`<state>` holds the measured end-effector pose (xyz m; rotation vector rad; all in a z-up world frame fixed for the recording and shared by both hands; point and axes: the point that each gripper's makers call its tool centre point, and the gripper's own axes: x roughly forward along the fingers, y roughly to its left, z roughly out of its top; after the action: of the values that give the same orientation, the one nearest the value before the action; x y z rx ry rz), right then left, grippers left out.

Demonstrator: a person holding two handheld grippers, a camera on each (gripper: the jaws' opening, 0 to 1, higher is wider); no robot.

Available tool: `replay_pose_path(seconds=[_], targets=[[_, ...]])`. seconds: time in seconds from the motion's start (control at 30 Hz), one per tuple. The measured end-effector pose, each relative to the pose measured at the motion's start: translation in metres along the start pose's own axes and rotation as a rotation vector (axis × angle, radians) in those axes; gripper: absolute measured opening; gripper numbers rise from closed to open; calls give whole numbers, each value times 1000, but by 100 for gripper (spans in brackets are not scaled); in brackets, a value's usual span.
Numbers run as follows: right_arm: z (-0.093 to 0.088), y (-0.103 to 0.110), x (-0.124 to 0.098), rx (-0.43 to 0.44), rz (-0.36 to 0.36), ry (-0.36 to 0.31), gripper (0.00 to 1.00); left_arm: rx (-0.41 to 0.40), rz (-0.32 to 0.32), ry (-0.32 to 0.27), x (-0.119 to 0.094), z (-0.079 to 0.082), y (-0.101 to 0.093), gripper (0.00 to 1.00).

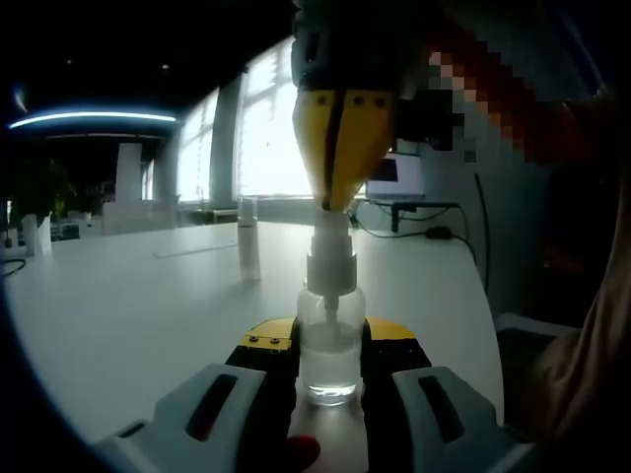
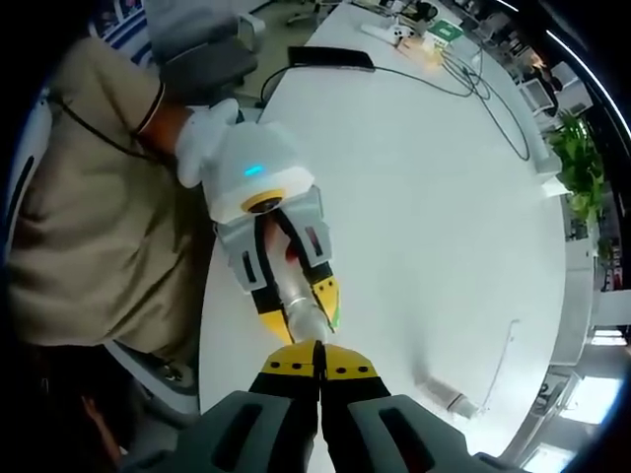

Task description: Clamp pump bottle remove cover press pump head put on cover

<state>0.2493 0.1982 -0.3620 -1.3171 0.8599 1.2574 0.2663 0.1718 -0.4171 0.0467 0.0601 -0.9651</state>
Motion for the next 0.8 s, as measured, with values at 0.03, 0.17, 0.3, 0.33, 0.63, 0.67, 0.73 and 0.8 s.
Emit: replay_pose_path(seconds=[0.03,0.17,0.3,0.33,0.63,0.67,0.73,0.8], targets=[[0,0,-1,-2,-3,-3,0,0,0,0,0,0,0,15],[0,0,-3,-11,-2,-15,0,0,-2,0,0,0,0,15],[1,-1,-3,-20,-4,-14,0,-2,-2,0,0,0,1,15],[1,-1,-2,-19,-3,-14,0,-3,-1,0,0,-1,2,15],[1,-1,-2,-7,6,-19,0,1,-1,0,0,0,0,15],[1,-1,-2,-5,6,-18,0,1,-1,-1,0,0,0,15],[1,-1,-2,-6,7,-18,0,2,-1,-1,0,-1,1,15],[1,-1,-2,-5,7,-17,0,2,-1,-1,0,-1,0,15]])
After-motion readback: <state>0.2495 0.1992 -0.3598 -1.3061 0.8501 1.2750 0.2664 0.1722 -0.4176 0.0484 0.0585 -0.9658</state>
